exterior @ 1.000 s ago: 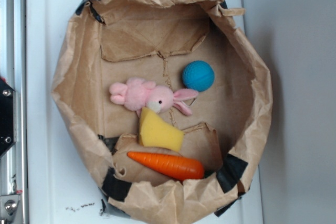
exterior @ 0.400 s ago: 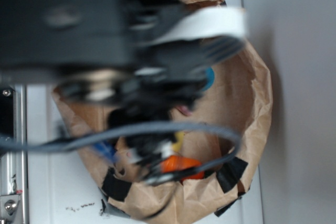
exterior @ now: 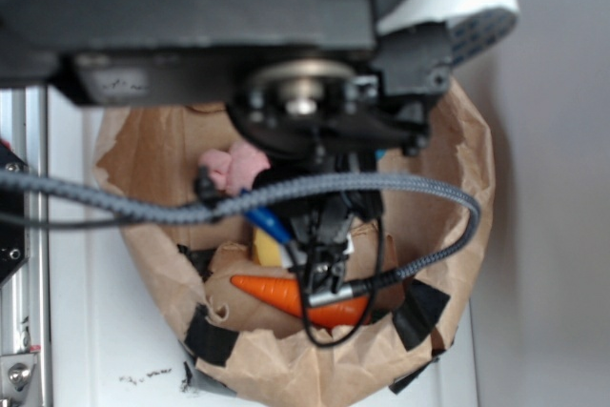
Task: Grab the blue ball.
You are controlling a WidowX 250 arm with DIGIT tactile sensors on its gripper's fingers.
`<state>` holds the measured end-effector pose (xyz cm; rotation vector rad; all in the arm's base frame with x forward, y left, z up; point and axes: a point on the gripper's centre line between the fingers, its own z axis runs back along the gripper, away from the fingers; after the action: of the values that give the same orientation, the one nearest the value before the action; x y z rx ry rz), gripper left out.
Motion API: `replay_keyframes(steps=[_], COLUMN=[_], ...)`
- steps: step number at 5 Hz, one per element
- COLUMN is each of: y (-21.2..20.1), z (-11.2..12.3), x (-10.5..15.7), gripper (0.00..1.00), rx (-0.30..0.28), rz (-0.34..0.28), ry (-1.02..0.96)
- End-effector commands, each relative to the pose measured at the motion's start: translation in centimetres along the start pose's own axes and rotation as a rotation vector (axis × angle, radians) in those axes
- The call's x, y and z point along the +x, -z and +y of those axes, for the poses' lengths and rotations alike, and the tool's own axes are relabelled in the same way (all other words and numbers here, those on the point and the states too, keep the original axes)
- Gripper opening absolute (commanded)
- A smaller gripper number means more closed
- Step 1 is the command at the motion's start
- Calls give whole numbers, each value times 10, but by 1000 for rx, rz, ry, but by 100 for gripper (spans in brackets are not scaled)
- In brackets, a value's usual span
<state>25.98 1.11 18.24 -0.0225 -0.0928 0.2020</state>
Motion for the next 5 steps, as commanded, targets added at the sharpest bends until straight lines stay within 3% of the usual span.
replay_keyframes(steps=[1,2,3,4,5], y=[31,71,84,93,97], z=[21,35,40,41,39], x=[-1,3,5,18,40], gripper=[100,100,100,100,100], rx=[84,74,66,103,117], rz=[-111,-141,-153,-174,-134], ry=[-41,-68,-67,-114,-168])
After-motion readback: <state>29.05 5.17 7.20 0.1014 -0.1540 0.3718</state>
